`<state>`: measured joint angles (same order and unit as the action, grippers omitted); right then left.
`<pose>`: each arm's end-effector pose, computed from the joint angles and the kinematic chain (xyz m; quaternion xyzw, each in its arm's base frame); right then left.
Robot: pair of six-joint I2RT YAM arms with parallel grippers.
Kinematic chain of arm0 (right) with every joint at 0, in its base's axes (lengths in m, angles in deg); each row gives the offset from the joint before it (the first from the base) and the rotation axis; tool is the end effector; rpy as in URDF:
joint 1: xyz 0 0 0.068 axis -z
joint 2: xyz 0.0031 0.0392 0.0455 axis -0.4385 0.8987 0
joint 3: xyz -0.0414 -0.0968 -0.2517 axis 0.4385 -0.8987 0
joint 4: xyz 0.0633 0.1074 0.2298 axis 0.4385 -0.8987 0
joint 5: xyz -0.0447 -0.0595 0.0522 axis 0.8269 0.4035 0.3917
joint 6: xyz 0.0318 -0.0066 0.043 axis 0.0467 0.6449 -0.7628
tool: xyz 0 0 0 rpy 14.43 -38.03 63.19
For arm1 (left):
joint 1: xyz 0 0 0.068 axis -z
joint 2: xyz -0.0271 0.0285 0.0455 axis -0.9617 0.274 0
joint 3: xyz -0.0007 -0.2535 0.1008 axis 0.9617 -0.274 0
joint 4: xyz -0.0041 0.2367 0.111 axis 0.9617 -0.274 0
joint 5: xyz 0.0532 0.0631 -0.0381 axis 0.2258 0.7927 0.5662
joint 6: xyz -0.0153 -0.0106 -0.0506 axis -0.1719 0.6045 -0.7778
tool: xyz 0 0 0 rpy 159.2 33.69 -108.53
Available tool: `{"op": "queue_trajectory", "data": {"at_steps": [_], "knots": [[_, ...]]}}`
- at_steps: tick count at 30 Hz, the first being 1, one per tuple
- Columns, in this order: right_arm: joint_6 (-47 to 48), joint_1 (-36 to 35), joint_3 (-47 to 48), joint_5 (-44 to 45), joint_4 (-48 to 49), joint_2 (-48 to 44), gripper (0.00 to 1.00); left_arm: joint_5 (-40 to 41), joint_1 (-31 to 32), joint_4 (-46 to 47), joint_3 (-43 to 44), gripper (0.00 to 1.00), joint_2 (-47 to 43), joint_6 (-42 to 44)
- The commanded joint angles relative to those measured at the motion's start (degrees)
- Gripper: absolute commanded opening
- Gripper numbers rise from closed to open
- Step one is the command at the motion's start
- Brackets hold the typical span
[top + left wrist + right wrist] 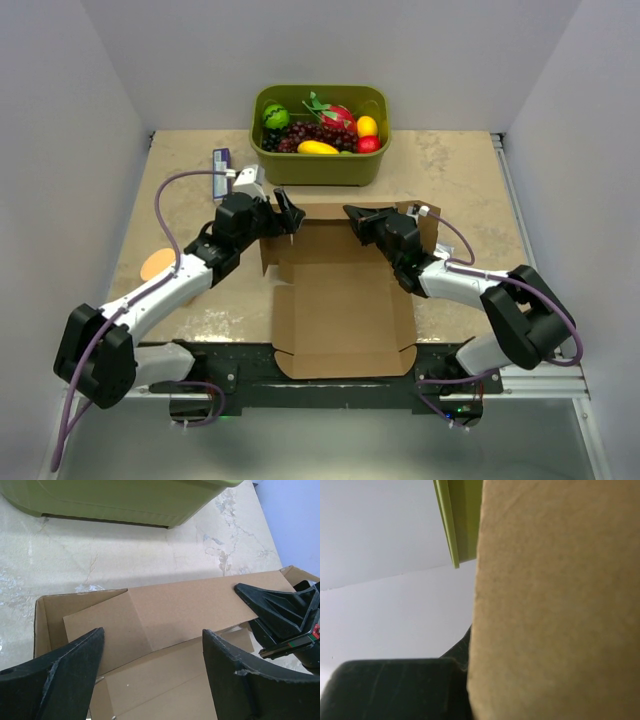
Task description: Fold the paper box
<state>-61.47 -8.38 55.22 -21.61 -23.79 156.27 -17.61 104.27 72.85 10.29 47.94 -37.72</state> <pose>0.2549 0.1652 0.2077 0.4563 0.6257 0.5357 0.3367 0.2437 -0.1404 0.2736 -0.0460 0.8194 -0.2990 0.4869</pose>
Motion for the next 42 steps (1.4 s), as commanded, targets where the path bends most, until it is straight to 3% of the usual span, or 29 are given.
{"op": "queue_trajectory", "data": {"at_steps": [1,7,16,22,31,34,42], "knots": [[0.88,-0.06,-1.1,0.63,-1.53,-0.86,0.0,-2.67,0.15,0.63,-0.87,0.83,1.24,-1.51],[1.32,-0.15,-1.01,0.71,-2.05,-0.95,0.0,-8.47,0.59,5.2,-2.1,0.82,1.94,-5.03],[1.94,-0.06,-0.57,0.71,-2.32,-1.04,0.0,-11.03,1.29,10.82,-2.81,0.8,2.38,-6.7],[2.38,-0.15,-0.4,0.36,-2.32,-0.86,0.0,-11.47,1.38,13.9,-1.84,0.72,4.4,-6.26],[2.55,-0.24,-0.4,0.1,-2.23,-0.51,0.0,-14.9,1.73,25.76,-4.38,0.61,4.94,-6.62],[2.55,-0.15,-0.49,0.27,-2.32,-0.86,0.0,-14.37,1.73,26.47,-5.53,0.61,3.53,-5.21],[2.47,-0.15,-0.75,1.15,-2.85,-1.83,0.0,-7.88,1.82,15.93,-12.11,0.77,-4.72,1.47]]}}
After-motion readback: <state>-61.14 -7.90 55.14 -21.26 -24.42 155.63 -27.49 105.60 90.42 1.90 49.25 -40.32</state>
